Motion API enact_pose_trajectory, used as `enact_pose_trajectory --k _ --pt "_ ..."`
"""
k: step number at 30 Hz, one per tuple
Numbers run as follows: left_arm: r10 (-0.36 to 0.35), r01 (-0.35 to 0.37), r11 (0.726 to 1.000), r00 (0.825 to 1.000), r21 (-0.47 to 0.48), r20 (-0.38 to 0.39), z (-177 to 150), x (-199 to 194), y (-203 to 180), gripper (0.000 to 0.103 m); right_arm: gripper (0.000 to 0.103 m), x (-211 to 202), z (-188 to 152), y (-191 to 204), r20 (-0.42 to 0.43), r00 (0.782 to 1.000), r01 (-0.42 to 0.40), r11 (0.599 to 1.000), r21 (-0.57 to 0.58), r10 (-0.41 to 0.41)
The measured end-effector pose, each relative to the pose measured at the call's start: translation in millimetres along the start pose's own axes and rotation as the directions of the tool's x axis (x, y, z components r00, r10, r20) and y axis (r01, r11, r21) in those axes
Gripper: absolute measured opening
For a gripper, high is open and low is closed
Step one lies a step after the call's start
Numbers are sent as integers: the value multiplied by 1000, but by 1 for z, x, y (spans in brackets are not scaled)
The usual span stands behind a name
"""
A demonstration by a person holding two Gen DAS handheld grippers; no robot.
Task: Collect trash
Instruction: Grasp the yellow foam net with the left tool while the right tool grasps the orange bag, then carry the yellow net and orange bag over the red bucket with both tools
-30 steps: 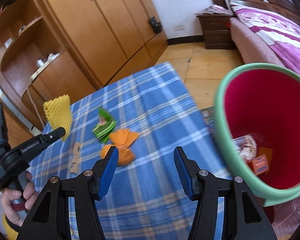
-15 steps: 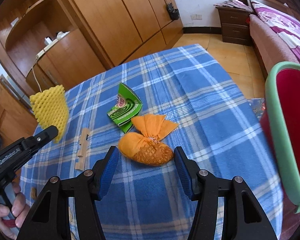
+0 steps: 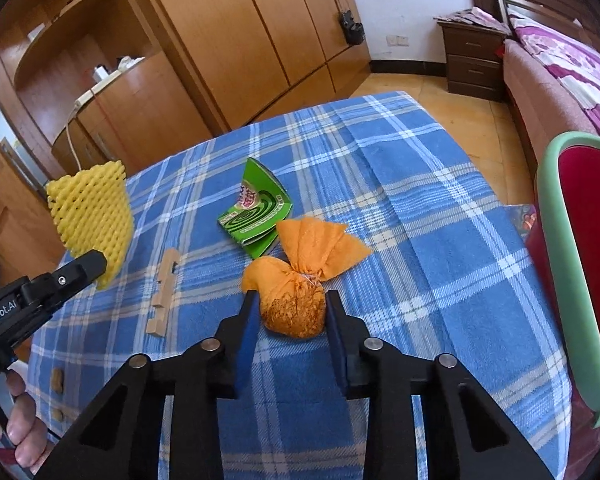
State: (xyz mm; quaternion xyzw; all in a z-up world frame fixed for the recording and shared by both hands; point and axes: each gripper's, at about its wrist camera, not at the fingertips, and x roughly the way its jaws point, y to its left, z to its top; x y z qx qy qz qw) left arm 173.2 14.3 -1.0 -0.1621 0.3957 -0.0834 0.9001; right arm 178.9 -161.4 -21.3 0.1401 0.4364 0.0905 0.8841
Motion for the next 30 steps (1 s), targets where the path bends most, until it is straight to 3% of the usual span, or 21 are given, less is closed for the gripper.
enact_pose_trajectory --k 15,30 --pt "-89 89 994 996 58 11 -13 -30 -37 10 30 -77 -16 0 124 992 -36 999 19 34" --pt "-214 217 962 976 166 -36 -23 -43 -108 10 30 -161 -30 -37 295 955 1 996 93 -29"
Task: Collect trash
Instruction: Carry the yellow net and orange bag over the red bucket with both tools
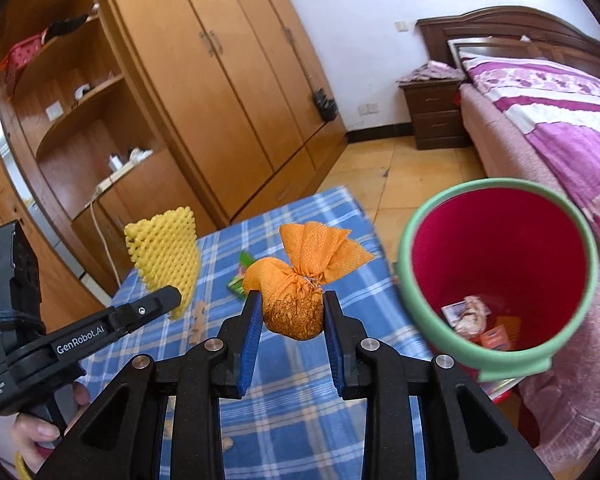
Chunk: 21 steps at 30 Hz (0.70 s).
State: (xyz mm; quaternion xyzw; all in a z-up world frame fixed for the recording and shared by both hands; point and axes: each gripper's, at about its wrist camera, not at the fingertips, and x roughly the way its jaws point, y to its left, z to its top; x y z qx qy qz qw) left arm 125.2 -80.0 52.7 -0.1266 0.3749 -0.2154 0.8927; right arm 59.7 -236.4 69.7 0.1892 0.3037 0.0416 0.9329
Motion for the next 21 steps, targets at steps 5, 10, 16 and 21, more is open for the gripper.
enact_pose_trajectory --k 5,10,16,21 --pt "-40 41 998 999 47 -22 2 10 -28 10 30 -16 5 -21 42 999 28 999 34 -29" --pt "-73 77 993 996 92 -43 4 21 -54 10 30 -26 8 -41 68 996 61 995 74 -66" --pt "-103 114 984 991 137 -86 3 43 -86 10 30 -30 9 -69 78 991 97 986 135 -108" --pt "-116 136 975 985 173 -125 0 64 -107 10 30 -30 7 -92 75 988 123 976 178 -138"
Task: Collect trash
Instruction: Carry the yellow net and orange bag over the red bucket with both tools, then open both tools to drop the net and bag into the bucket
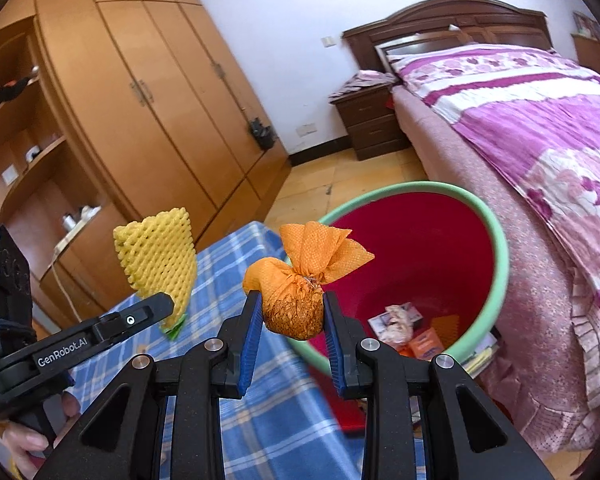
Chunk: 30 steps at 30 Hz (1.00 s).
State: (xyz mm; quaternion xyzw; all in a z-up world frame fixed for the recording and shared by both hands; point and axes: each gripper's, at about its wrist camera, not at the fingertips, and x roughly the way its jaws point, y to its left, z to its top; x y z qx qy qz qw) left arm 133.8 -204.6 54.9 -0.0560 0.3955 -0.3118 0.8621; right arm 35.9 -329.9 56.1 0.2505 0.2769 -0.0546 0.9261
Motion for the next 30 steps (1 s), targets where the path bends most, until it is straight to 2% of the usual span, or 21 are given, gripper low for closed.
enact_pose_trajectory --k 15,23,28,30 --pt "-10 19 997 993 80 -113 0 70 -33 10 30 23 -2 -55 -40 997 70 993 96 -67" --pt "10 5 992 992 126 -123 -1 84 -44 11 33 32 -4 -74 -58 995 88 988 130 -82" --pt "20 -5 994 992 112 -128 0 86 -42 24 37 35 -4 -79 -61 995 84 986 147 -75" --pt "24 -11 994 992 106 -124 1 84 -39 25 37 35 -4 -79 -60 995 85 984 154 -76"
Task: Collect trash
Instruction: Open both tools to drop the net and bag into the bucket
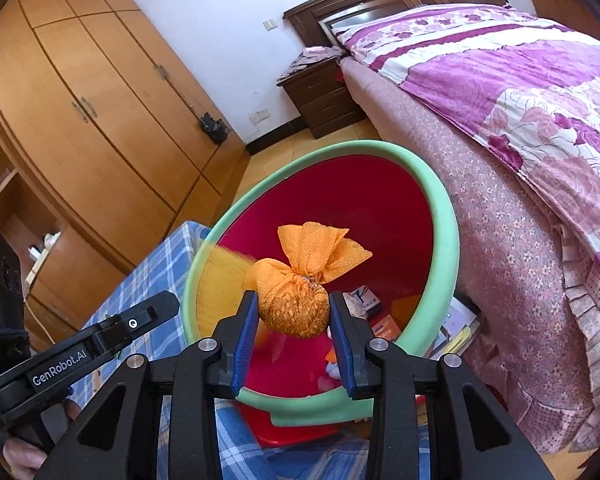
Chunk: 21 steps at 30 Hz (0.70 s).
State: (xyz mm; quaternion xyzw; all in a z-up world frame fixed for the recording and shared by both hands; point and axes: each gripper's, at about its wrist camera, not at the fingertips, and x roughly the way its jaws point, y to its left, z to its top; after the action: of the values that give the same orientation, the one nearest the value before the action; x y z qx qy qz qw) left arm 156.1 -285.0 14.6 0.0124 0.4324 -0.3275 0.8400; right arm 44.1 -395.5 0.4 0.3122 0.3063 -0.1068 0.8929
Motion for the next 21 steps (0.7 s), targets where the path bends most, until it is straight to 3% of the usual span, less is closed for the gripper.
enact_pose_trajectory --k 9,12,21 --pt "35 -34 999 999 -38 6 -4 -12 14 28 42 -3 0 4 -1 1000 -3 1000 4 3" --pt "48 -47 998 999 -50 10 -8 -19 19 28 53 -5 0 6 5 1000 -6 1000 1 6" --pt "86 -83 992 996 -95 27 -18 -43 41 28 58 -17 -2 22 19 1000 -7 1000 -14 8"
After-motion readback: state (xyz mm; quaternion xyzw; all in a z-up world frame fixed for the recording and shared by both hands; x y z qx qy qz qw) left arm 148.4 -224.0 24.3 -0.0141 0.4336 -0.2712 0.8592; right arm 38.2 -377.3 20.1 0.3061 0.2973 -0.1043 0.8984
